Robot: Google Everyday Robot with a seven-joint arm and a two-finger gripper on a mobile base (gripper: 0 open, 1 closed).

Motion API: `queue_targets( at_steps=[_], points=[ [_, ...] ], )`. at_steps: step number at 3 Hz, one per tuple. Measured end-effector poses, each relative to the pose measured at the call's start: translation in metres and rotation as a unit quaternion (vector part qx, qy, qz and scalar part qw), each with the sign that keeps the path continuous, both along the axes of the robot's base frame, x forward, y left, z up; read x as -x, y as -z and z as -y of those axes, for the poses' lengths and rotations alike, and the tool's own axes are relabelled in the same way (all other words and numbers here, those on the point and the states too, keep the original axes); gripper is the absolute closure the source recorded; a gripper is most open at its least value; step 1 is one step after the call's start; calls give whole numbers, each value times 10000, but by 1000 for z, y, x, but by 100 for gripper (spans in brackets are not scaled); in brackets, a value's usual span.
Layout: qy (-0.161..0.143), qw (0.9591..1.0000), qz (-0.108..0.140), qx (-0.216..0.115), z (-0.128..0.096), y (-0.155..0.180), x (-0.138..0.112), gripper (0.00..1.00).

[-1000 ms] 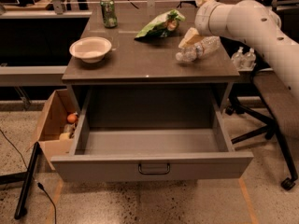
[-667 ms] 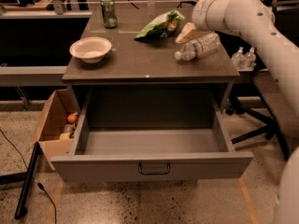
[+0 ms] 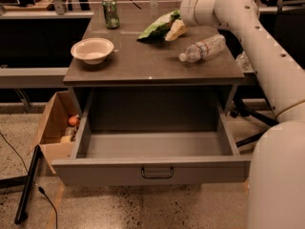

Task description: Place green rice chip bag into top drawer

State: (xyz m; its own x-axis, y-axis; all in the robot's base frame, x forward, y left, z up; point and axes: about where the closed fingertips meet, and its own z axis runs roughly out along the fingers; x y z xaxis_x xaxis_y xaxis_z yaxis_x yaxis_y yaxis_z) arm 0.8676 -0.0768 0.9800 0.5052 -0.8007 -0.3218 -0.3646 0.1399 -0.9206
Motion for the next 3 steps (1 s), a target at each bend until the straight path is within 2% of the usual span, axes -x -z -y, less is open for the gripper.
queue_targets(
  at_steps=[1, 3],
  points=[
    [-235, 9996, 65, 150, -22, 7, -5, 0],
    [-109, 9990, -33, 424, -33, 37, -32, 0]
  ],
)
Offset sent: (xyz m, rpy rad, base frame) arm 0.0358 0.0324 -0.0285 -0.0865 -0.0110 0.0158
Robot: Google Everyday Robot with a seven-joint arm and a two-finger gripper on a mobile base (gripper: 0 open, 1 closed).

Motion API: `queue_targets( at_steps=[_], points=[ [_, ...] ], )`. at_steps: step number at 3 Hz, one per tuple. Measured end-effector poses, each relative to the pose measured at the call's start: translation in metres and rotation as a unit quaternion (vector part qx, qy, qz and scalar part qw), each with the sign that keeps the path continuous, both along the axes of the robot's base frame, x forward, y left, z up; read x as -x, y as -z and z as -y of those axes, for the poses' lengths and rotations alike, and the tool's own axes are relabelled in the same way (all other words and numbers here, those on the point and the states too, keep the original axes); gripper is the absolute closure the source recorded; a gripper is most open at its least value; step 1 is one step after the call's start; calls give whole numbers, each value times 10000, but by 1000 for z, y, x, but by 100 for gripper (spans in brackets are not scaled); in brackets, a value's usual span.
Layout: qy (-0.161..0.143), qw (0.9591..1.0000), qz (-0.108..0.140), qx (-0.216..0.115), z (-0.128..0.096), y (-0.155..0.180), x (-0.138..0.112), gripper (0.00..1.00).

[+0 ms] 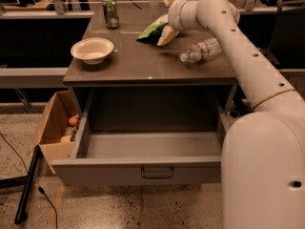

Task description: Place green rice chip bag into top drawer

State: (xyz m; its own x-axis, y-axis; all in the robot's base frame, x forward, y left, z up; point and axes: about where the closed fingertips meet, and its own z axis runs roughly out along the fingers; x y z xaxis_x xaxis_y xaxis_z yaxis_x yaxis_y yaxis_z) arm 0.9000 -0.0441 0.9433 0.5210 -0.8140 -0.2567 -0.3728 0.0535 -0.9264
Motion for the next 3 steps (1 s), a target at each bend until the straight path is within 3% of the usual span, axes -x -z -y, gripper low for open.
queue_targets(
  at_steps=[1, 2, 3],
  points=[
    [158, 9998, -20, 129, 3, 10, -17, 0],
    [384, 9991, -31, 169, 17, 14, -31, 16],
    [448, 9988, -53, 208, 24, 17, -36, 39]
  ],
)
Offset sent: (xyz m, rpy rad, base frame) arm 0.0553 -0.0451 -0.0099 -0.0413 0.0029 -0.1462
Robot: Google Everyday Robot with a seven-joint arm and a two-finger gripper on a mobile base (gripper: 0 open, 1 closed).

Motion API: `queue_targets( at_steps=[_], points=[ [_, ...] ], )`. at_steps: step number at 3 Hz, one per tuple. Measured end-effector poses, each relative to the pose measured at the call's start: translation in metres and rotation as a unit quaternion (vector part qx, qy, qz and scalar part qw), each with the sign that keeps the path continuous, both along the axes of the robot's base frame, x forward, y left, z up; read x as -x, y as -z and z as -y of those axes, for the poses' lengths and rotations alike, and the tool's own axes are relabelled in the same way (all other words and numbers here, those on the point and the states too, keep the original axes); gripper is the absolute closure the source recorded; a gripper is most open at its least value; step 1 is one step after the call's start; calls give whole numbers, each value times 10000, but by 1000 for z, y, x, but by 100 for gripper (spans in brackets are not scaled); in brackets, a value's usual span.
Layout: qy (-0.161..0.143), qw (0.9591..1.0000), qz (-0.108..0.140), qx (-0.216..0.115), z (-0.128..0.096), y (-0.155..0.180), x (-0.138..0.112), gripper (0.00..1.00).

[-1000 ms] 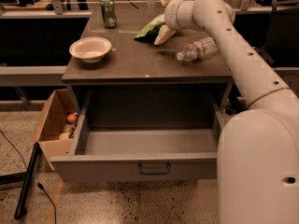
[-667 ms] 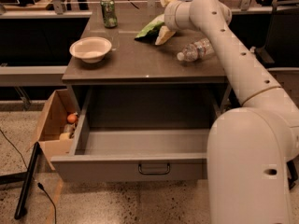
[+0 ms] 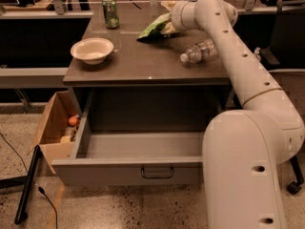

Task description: Place green rice chip bag into top drawer

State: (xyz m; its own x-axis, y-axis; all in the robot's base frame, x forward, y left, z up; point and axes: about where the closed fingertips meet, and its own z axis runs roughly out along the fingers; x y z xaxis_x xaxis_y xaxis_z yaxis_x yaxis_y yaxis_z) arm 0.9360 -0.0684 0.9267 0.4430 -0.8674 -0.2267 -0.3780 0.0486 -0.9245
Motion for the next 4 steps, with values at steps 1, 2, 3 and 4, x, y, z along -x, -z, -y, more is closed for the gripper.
queue_targets(
  at_steps=[1, 2, 3, 4],
  points=[
    [1, 10000, -82, 53, 5, 5, 0, 62],
    [-29, 9997, -159, 156, 8, 11, 1, 87],
    [-88, 9994, -258, 214, 6, 13, 5, 100],
    [-499, 9978, -390, 206, -7, 6, 31, 100]
  ],
)
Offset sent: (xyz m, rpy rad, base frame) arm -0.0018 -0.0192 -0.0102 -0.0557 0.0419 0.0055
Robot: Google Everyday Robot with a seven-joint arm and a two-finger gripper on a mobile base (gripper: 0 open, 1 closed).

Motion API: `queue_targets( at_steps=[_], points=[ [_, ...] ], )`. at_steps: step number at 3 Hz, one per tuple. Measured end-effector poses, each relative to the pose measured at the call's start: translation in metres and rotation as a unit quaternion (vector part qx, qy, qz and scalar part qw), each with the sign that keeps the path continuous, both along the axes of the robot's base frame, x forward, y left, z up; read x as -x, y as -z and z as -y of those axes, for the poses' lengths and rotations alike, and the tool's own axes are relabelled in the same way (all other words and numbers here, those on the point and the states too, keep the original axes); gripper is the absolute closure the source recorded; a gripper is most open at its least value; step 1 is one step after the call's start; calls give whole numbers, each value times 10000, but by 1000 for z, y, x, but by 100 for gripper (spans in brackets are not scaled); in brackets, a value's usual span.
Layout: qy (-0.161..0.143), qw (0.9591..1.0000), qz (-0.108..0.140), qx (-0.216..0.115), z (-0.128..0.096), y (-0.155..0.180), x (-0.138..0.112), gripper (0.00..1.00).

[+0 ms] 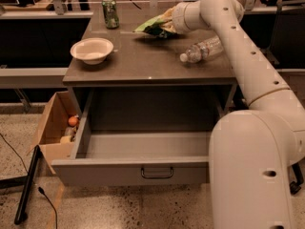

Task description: Place green rice chip bag into top drawer

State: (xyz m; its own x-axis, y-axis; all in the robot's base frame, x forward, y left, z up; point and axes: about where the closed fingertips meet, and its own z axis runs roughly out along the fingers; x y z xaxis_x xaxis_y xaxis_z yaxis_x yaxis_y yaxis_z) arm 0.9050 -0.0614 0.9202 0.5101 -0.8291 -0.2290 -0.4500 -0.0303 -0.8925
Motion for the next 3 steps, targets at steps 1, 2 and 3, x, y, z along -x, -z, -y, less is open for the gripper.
queue_targets(
  at_steps=[1, 2, 3],
  points=[
    [-477, 9988, -81, -39, -10, -12, 42, 100],
    [-952, 9951, -250, -29, -21, -11, 102, 100],
    [-1358, 9889, -604, 30, -28, 9, 168, 100]
  ],
)
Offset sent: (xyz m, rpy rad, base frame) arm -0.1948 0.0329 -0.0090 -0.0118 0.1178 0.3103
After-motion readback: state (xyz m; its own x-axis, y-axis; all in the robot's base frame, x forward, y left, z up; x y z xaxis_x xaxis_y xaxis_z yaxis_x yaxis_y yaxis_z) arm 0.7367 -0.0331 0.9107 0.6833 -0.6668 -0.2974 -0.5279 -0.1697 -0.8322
